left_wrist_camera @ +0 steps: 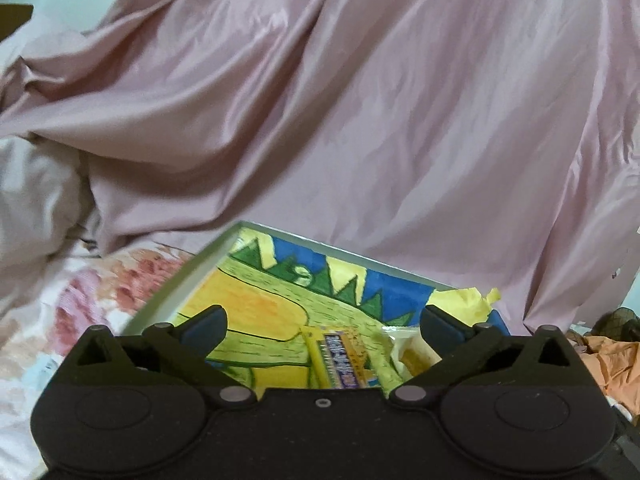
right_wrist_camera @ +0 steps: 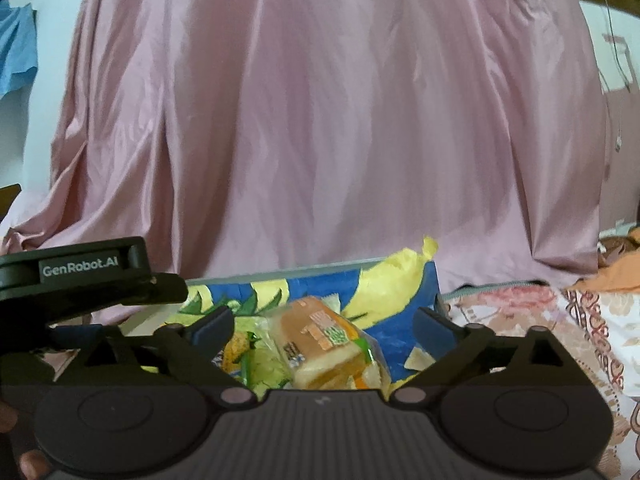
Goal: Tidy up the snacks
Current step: 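Open both tools to release the packs inside the grey box, then withdraw both tools from the box back toward the snack pile, then grasp the red spicy tofu pack with the left tool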
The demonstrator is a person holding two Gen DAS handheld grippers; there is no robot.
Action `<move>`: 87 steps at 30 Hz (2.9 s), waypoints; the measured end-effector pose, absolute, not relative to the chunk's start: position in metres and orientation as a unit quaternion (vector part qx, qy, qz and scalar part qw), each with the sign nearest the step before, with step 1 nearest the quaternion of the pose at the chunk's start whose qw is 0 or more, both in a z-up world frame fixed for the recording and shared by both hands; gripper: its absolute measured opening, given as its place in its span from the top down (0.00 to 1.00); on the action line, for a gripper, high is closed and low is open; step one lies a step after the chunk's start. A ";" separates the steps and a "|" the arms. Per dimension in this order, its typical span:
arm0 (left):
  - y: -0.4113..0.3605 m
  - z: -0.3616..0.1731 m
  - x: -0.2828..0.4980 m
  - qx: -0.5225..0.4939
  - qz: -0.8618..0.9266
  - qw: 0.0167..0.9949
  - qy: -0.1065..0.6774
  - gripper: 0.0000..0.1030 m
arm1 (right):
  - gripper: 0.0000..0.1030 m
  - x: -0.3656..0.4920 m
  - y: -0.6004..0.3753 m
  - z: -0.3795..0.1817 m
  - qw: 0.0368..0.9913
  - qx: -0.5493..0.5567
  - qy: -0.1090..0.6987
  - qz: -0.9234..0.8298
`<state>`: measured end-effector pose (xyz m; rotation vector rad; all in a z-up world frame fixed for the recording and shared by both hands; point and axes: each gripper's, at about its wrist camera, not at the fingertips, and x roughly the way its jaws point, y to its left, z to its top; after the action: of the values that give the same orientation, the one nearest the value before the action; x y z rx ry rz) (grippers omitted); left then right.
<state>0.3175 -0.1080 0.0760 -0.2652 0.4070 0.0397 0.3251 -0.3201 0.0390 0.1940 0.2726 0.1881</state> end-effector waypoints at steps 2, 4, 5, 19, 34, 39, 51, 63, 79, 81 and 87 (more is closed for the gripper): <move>-0.104 0.080 0.308 -0.126 0.023 0.972 0.195 0.01 | 0.00 0.318 -0.318 0.041 0.984 0.091 0.123 0.095; -0.100 0.084 0.296 -0.123 0.025 0.974 0.187 0.01 | 0.00 0.310 -0.316 0.044 0.986 0.084 0.112 0.095; -0.098 0.085 0.291 -0.122 0.025 0.975 0.184 0.01 | 0.00 0.306 -0.315 0.045 0.987 0.080 0.107 0.095; -0.061 0.083 0.203 -0.087 0.022 0.981 0.170 0.01 | 0.00 0.240 -0.298 0.056 0.988 0.044 0.089 0.116; -0.021 0.038 0.132 -0.060 0.010 0.973 0.223 0.01 | 0.00 0.171 -0.265 0.035 0.959 -0.017 0.223 0.173; -0.012 0.020 0.113 -0.051 0.003 0.967 0.251 0.01 | 0.00 0.158 -0.247 0.025 0.941 -0.050 0.267 0.202; 0.001 -0.002 0.112 -0.032 -0.006 0.956 0.292 0.01 | 0.00 0.172 -0.222 -0.009 0.890 -0.081 0.386 0.230; -0.006 -0.006 0.139 -0.002 -0.035 0.954 0.298 0.01 | 0.00 0.185 -0.211 -0.025 0.863 -0.069 0.437 0.244; -0.042 -0.014 0.205 0.101 -0.140 0.933 0.317 0.01 | 0.00 0.199 -0.201 -0.039 0.855 -0.041 0.457 0.241; -0.050 -0.018 0.214 0.113 -0.154 0.926 0.326 0.01 | 0.00 0.201 -0.200 -0.040 0.857 -0.043 0.452 0.242; -0.068 -0.032 0.227 0.150 -0.155 0.916 0.338 0.01 | 0.00 0.202 -0.196 -0.040 0.862 -0.050 0.442 0.244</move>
<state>0.2265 -0.0677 -0.0317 0.3090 0.6955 -0.3194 0.2022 -0.1959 -0.0396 -0.1047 0.9276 0.5126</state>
